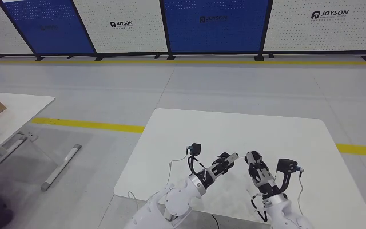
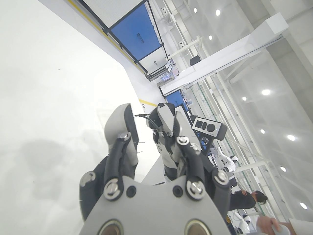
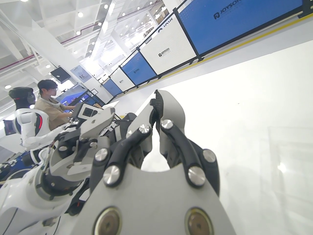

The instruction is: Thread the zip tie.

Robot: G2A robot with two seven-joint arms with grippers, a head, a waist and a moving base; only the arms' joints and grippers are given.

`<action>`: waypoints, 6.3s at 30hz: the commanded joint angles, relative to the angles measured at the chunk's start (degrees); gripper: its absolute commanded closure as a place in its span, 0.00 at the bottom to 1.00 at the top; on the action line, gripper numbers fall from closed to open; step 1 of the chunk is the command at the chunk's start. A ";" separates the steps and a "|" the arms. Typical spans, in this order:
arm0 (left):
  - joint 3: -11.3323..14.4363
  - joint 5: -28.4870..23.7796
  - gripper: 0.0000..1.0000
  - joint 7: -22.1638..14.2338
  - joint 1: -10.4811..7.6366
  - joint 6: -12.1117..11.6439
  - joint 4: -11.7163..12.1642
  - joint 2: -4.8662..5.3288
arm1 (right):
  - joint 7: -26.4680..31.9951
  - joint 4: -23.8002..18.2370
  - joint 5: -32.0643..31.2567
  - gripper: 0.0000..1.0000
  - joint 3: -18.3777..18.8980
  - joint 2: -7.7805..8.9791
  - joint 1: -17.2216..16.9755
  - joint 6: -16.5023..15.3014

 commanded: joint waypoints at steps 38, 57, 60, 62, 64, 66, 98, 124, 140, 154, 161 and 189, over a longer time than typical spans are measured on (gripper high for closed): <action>0.67 -0.26 1.00 1.71 -1.08 1.65 1.08 -0.55 | 0.97 -0.47 -0.51 0.51 0.75 -0.29 -0.50 -2.20; 0.62 0.77 1.00 1.13 -0.30 1.04 0.45 -0.45 | -0.64 -0.75 -1.76 1.00 1.19 -0.42 -1.25 -2.48; 0.52 0.70 1.00 1.04 -0.14 0.76 0.29 -0.42 | -0.74 -0.68 -1.90 1.00 1.16 -0.45 -1.30 -2.55; 0.60 0.94 1.00 0.87 -0.09 0.66 0.24 -0.41 | -0.60 -0.65 -2.25 1.00 1.02 -0.46 -1.31 -2.70; 0.80 1.18 1.00 0.69 -0.13 0.67 0.14 -0.42 | -0.46 -0.62 -2.64 1.00 0.78 -0.49 -1.25 -2.75; 0.94 1.30 1.00 0.62 -0.19 0.63 -0.01 -0.44 | -0.29 -0.54 -2.92 1.00 0.57 -0.52 -1.11 -2.70; -0.82 -0.41 0.91 -1.53 0.10 1.05 -0.42 0.02 | 0.05 -0.74 -2.61 1.00 1.83 -0.78 -0.87 -0.90; -0.98 -3.10 1.00 3.48 1.04 -2.43 -0.94 -0.36 | 0.05 -0.75 -1.98 0.00 2.90 -0.83 -2.00 -1.55; -1.35 -5.34 1.00 2.94 1.45 -2.97 -1.06 -0.38 | -0.54 1.32 -8.17 0.00 3.49 -0.68 -1.18 0.50; -2.10 -6.49 1.00 1.72 1.60 -3.89 -0.84 -0.24 | 2.88 4.47 -15.14 0.00 2.95 -0.33 0.83 -1.12; -1.06 -5.89 1.00 1.60 1.25 -3.01 -1.02 -0.43 | 3.76 4.46 -12.04 0.00 2.85 -0.49 1.31 -1.36; 2.03 -2.74 1.00 2.71 -0.71 -0.13 1.09 -1.23 | 6.21 2.68 -14.20 0.72 2.30 -0.36 1.27 -2.29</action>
